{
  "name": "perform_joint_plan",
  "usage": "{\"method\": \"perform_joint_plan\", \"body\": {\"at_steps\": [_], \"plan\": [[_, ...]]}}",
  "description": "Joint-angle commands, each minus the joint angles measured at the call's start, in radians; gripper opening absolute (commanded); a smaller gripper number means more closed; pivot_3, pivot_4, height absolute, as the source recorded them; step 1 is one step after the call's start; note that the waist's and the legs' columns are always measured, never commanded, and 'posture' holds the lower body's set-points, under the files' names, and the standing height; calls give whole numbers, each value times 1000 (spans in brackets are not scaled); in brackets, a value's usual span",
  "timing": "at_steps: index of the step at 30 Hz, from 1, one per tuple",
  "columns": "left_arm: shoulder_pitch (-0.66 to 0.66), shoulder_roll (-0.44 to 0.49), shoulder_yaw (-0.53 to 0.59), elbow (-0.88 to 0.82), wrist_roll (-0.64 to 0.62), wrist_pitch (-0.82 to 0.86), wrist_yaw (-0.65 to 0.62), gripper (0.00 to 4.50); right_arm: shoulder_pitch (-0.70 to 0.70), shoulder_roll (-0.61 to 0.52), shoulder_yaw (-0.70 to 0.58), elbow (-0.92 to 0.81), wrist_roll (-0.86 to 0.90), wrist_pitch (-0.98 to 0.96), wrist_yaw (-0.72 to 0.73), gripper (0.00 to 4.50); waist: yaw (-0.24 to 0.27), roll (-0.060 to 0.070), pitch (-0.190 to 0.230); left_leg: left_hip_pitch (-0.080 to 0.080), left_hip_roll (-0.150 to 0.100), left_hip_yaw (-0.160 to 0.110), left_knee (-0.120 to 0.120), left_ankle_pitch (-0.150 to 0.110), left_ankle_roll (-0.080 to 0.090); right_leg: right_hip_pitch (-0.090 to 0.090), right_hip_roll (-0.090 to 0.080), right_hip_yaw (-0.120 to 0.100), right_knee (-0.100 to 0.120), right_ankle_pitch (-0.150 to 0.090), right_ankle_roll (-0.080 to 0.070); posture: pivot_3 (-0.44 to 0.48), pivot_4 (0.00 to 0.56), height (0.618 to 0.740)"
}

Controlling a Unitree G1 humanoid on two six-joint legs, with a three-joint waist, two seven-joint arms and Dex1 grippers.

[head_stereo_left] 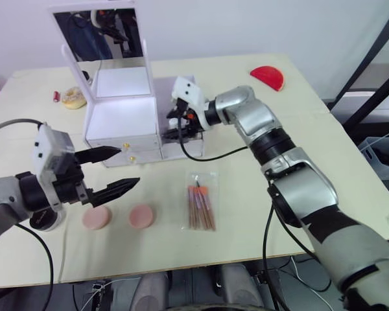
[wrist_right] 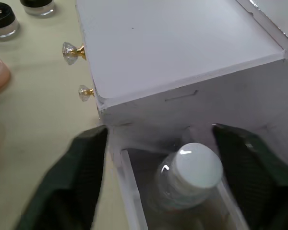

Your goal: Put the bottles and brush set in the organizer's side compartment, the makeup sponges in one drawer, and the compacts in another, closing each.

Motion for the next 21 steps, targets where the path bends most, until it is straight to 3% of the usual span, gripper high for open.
{"method": "perform_joint_plan", "body": {"at_steps": [1,7,11,16,21], "plan": [[-12,12,12,-2,-11,-6,-2,4500,-51,-31,-48,-71,19,19,19,4461,0,0,0,0,0,0,0,0,0,0,0,0,0,0,0,0,150,739],[26,19,55,37,14,-14,-44,4500,-62,-169,-120,-261,78,128,109,4461,2,0,0,-1,0,0,0,0,0,0,0,0,-1,0,0,0,150,739],[128,40,193,174,56,-16,-138,4500,36,-346,-206,-469,171,277,169,4461,4,0,0,-1,0,0,-1,0,0,-1,0,0,-2,0,0,0,150,739],[294,74,367,421,232,-125,-283,4500,361,-589,-400,-698,281,330,210,4461,4,-1,-1,-1,1,3,-2,0,0,0,0,0,-3,-1,0,0,150,739],[369,78,458,686,367,-270,-345,4500,724,-706,-649,-806,358,254,195,4461,4,-1,0,-1,2,5,-1,0,0,-2,-1,0,-3,-2,0,0,150,739]]}}
